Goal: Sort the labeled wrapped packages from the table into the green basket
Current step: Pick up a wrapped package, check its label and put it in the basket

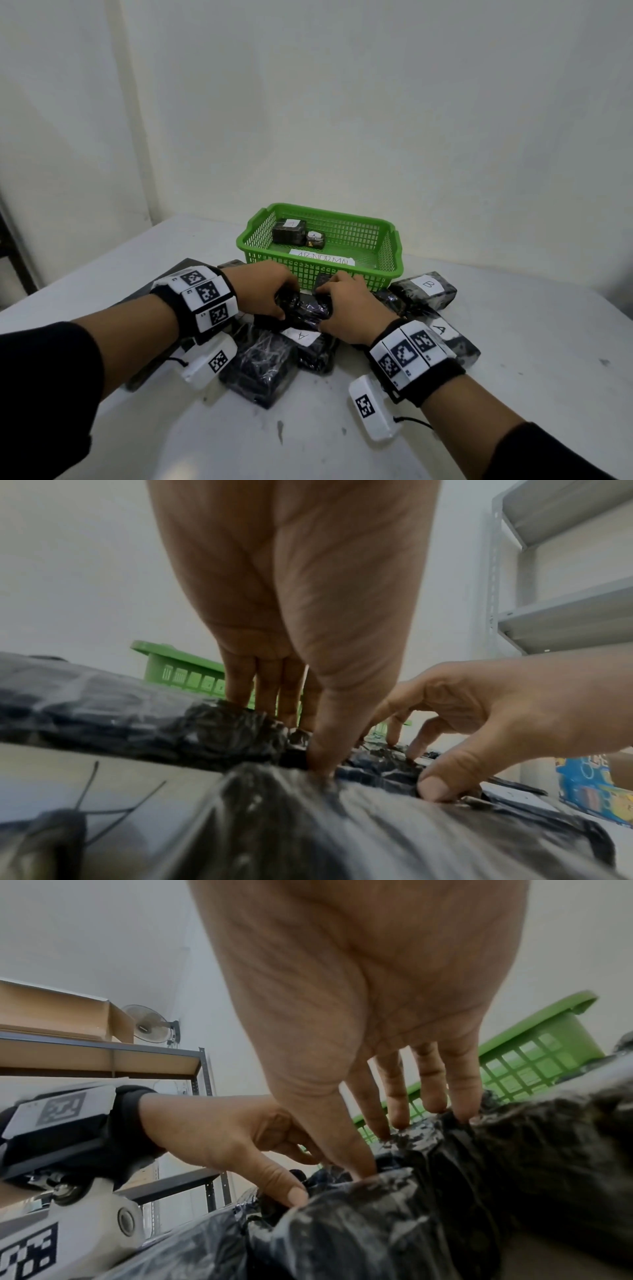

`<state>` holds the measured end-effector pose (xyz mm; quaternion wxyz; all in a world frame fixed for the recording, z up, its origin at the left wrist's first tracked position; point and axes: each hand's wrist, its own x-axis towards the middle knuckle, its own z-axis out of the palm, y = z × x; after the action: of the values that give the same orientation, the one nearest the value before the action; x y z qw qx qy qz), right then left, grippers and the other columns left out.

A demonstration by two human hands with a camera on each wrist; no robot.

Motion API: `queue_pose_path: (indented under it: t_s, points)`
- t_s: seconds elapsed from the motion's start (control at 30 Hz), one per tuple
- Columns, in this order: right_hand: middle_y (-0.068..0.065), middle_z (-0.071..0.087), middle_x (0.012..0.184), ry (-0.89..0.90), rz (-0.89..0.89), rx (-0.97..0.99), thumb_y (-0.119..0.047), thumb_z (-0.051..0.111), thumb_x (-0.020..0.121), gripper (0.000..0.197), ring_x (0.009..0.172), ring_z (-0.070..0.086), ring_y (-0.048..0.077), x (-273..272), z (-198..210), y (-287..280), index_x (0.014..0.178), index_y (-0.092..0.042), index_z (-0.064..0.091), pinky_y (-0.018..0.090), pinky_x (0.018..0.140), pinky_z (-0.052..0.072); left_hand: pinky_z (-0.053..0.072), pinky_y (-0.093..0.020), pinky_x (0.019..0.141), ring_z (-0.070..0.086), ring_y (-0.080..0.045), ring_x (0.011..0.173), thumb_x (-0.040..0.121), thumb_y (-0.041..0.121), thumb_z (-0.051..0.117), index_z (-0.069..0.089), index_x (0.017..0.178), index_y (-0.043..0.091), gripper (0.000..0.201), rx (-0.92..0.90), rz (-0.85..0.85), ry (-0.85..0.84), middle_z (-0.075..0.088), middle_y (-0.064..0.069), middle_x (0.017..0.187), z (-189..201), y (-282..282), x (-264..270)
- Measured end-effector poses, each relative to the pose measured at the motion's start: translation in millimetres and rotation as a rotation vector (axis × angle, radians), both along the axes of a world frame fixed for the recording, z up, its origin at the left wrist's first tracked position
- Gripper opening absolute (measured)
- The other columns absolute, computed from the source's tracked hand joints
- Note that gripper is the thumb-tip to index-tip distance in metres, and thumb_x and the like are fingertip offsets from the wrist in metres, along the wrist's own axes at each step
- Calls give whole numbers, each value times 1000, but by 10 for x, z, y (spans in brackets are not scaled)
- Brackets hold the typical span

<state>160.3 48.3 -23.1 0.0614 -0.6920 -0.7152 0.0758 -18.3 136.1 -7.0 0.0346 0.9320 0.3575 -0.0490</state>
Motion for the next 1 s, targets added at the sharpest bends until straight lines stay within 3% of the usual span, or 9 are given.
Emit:
queue_pose_path:
  t_s: [0.17, 0.23, 0.3, 0.4, 0.53, 0.6, 0.7, 0.83, 1.0]
  points:
    - [2, 46, 130, 29, 21, 21, -34, 82, 86, 64, 127, 37, 26, 63, -35, 11, 144, -22, 58, 42, 108, 44, 51, -22, 86, 66, -12, 101, 91, 18, 72, 72, 116, 21, 26, -48, 15, -203, 72, 5, 112, -9, 75, -73]
    - [0, 46, 129, 33, 29, 40, -37, 83, 84, 64, 126, 37, 24, 76, -61, 0, 141, -23, 59, 41, 108, 45, 55, -28, 91, 67, -11, 101, 91, 16, 71, 74, 113, 22, 23, -76, 16, -241, 73, 7, 109, -8, 92, -97]
    - [-1, 48, 128, 27, 34, 70, -39, 83, 83, 61, 124, 40, 22, 76, -86, -2, 137, -22, 62, 42, 105, 47, 54, -31, 97, 67, -11, 106, 90, 27, 75, 70, 121, 26, 31, -112, 16, -204, 72, 9, 116, 1, 73, -89]
    - [0, 58, 123, 52, 43, 102, -40, 84, 79, 56, 118, 52, 21, 57, -83, -13, 127, -19, 66, 41, 99, 52, 45, -21, 95, 63, -11, 117, 82, 43, 83, 60, 138, 26, 63, -137, 18, -110, 66, 11, 130, -6, 60, -58]
    - [-2, 72, 106, 229, 29, 140, -32, 83, 75, 41, 96, 67, 16, 86, -22, -35, 112, -18, 73, 39, 88, 59, 48, -26, 98, 62, -11, 115, 74, 34, 90, 60, 135, 27, 69, -107, 7, -143, 66, 10, 127, 7, 75, -67]
    - [-4, 75, 100, 361, 18, 185, -26, 83, 74, 39, 87, 70, 11, 142, 28, -46, 111, -18, 75, 32, 83, 61, 51, -32, 102, 64, -10, 111, 75, 28, 88, 63, 132, 28, 62, -132, 23, -252, 67, 10, 123, 40, 84, -107]
    - [-9, 71, 106, 517, 11, 240, -25, 84, 80, 45, 87, 67, 0, 268, 113, -60, 124, -23, 70, 11, 77, 54, 55, -34, 100, 70, -10, 103, 74, 30, 85, 65, 127, 31, 56, -272, 68, -474, 73, 10, 114, 88, 119, -208]
    - [-9, 67, 120, 831, -24, 233, -32, 91, 79, 63, 103, 69, 4, 405, 128, -57, 134, -32, 61, 22, 90, 58, 56, -24, 79, 74, -2, 82, 83, 15, 84, 71, 115, 30, 38, -389, 102, -823, 79, 11, 97, 167, 105, -233]
    - [3, 77, 119, 1232, -63, 286, -19, 91, 78, 53, 109, 75, 19, 394, 75, -31, 125, -15, 68, 36, 92, 63, 55, -24, 94, 74, -12, 106, 79, 27, 86, 69, 125, 22, 50, -556, 99, -1086, 77, 1, 115, 132, 5, -121]
